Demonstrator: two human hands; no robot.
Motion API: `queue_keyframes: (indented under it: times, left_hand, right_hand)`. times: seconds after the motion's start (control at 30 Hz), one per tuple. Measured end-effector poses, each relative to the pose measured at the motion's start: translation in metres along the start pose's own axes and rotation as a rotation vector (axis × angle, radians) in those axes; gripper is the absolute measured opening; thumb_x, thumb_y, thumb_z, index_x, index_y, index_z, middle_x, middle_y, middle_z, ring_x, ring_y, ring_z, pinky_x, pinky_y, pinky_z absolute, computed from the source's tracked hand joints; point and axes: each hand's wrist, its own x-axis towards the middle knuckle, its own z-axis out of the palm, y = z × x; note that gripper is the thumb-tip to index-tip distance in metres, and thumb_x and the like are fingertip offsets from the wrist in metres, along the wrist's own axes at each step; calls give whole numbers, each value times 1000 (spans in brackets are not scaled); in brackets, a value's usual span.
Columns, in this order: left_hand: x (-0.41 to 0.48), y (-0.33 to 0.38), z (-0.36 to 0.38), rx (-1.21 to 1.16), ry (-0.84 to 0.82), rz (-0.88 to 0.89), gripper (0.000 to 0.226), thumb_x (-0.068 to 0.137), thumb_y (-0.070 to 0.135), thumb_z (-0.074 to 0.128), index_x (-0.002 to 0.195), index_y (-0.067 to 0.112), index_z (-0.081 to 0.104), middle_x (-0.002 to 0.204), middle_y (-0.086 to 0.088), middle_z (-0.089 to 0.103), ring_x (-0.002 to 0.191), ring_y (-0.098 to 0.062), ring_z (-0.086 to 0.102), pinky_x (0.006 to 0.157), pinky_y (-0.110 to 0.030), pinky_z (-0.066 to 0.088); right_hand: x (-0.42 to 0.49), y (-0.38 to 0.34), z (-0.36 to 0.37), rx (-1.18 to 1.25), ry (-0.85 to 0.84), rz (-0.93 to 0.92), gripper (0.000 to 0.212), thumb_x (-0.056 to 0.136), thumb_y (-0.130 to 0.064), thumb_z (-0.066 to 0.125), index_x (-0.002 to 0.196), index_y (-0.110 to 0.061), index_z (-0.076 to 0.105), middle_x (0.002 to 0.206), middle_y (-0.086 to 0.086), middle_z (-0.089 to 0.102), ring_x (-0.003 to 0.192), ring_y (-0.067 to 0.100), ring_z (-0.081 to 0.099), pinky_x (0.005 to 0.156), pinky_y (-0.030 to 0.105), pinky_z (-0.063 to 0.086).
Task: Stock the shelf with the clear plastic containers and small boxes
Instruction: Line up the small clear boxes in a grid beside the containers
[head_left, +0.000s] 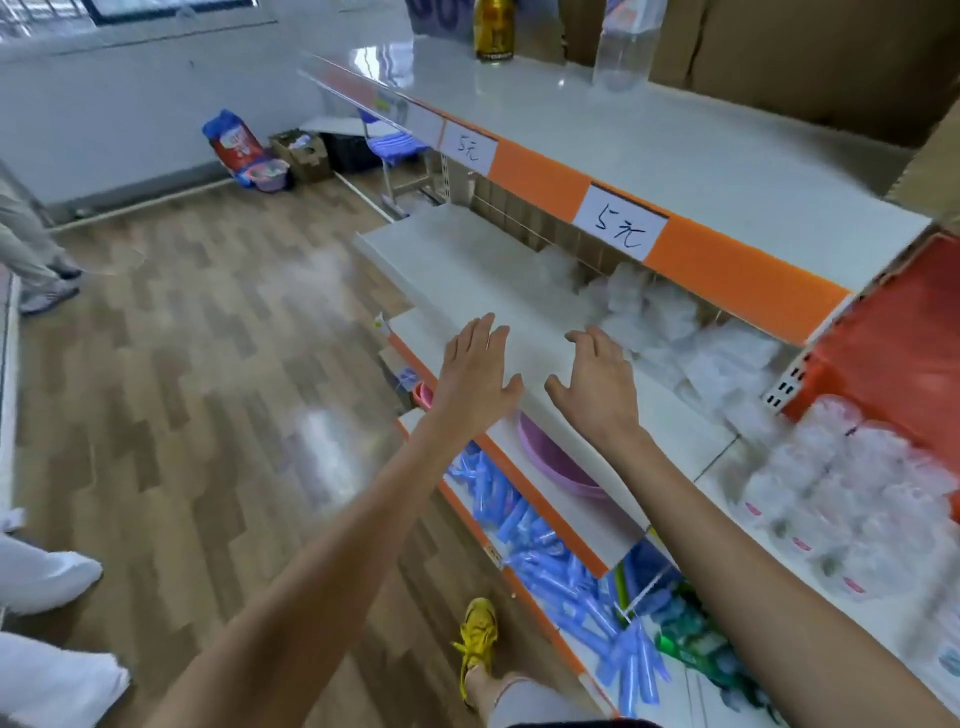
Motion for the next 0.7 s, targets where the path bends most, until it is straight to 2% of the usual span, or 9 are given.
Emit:
queue_keyframes:
  times: [0.17, 0.43, 0.7]
  left_hand:
    - [57, -43, 17, 47, -79, 59, 65, 95, 35, 54, 149, 9, 29, 159, -14, 19, 147, -30, 15, 118, -39, 15]
    - [159, -89, 53, 66, -151, 197, 63, 95, 34, 53, 147, 7, 30, 159, -15, 19, 147, -30, 16, 117, -41, 17]
    - [248, -116, 109, 97, -256, 356, 68, 93, 34, 56, 148, 7, 27, 159, -15, 18, 145, -32, 19, 116, -41, 17]
  right_hand:
    - [67, -10, 34, 17, -23, 76, 62, 88, -29, 62, 144, -13, 39, 157, 12, 29, 142, 29, 28, 111, 40, 28]
    - [142, 1, 63, -55, -19, 195, 60, 89, -31, 63, 141, -11, 42, 143, 11, 43, 129, 29, 43, 98, 38, 39]
    - [180, 8, 105, -118, -64, 340, 63, 92, -32, 60, 146, -12, 35, 154, 11, 29, 137, 31, 34, 106, 40, 33]
